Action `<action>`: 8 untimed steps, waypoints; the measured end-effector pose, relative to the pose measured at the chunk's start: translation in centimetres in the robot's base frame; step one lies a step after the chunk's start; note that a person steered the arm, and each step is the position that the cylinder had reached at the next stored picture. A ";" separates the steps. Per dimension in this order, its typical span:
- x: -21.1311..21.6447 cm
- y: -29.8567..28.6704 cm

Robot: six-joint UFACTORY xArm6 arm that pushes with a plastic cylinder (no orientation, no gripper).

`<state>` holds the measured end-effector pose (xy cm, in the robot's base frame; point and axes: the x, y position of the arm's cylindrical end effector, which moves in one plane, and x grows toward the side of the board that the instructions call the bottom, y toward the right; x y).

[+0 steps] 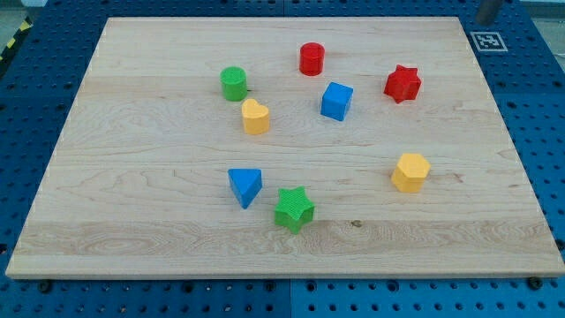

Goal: Push the yellow hexagon to the bottom right

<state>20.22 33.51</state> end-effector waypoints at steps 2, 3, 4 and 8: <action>0.0 0.0; 0.0 0.1; 0.0 0.1; 18.7 -1.7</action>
<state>38.89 31.82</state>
